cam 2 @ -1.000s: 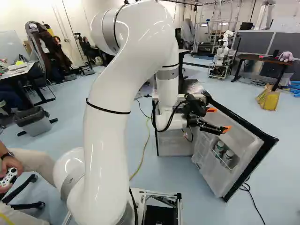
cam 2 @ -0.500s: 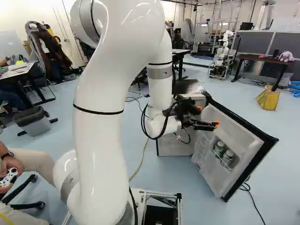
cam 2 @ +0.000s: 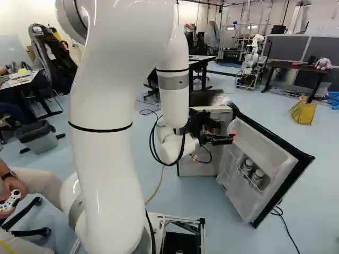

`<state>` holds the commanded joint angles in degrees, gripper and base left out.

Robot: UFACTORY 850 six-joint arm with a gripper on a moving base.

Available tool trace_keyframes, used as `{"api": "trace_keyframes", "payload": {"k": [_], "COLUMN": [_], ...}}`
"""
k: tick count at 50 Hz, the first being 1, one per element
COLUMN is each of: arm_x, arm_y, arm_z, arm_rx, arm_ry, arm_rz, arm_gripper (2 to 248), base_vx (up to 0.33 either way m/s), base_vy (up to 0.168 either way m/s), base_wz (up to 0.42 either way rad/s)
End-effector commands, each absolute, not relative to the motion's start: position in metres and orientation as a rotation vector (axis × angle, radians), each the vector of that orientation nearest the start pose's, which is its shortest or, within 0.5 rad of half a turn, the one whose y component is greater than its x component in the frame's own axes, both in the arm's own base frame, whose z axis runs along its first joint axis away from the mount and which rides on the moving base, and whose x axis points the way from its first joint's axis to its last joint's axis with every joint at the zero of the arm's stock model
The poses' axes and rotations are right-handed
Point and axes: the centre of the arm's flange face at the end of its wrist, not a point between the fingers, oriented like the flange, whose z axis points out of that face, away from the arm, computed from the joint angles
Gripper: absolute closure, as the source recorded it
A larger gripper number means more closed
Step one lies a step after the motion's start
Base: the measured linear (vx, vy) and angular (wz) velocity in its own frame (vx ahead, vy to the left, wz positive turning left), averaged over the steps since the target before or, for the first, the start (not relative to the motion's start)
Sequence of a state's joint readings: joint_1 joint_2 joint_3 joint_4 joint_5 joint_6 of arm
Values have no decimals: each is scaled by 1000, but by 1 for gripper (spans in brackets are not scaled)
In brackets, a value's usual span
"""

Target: Grab a drink from the fridge

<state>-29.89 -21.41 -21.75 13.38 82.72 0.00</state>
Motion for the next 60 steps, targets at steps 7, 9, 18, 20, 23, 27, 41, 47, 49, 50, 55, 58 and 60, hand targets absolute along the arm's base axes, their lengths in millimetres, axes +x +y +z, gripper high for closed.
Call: {"api": "trace_keyframes", "payload": {"k": [7, 9, 18, 20, 23, 27, 41, 47, 49, 50, 55, 58, 60], "arm_x": [324, 325, 330, 331, 332, 334, 339, 341, 342, 342, 343, 344, 344], "arm_y": [-203, -201, -194, -192, -190, -187, -175, -170, -168, -167, -163, -160, -158], "arm_z": [291, 291, 291, 291, 291, 288, 274, 268, 265, 264, 259, 255, 253], "arm_rx": [-2596, -2592, -2571, -2566, -2559, -2552, -2538, -2528, -2524, -2522, -2511, -2505, -2500], "arm_ry": [922, 890, 748, 717, 671, 613, 422, 346, 320, 308, 247, 211, 188], "arm_rz": [-2298, -2294, -2275, -2270, -2260, -2240, -2138, -2091, -2075, -2067, -2026, -2000, -1982], "arm_gripper": [3, 3, 3, 3, 3, 3, 3, 3, 3, 3, 3, 3, 3], "base_vx": [0, 0, 0, 0, 0, 0, 0, 0, 0, 0, 0, 0, 0], "base_vy": [0, 0, 0, 0, 0, 0, 0, 0, 0, 0, 0, 0, 0], "base_wz": [0, 0, 0, 0, 0, 0, 0, 0, 0, 0, 0, 0, 0]}}
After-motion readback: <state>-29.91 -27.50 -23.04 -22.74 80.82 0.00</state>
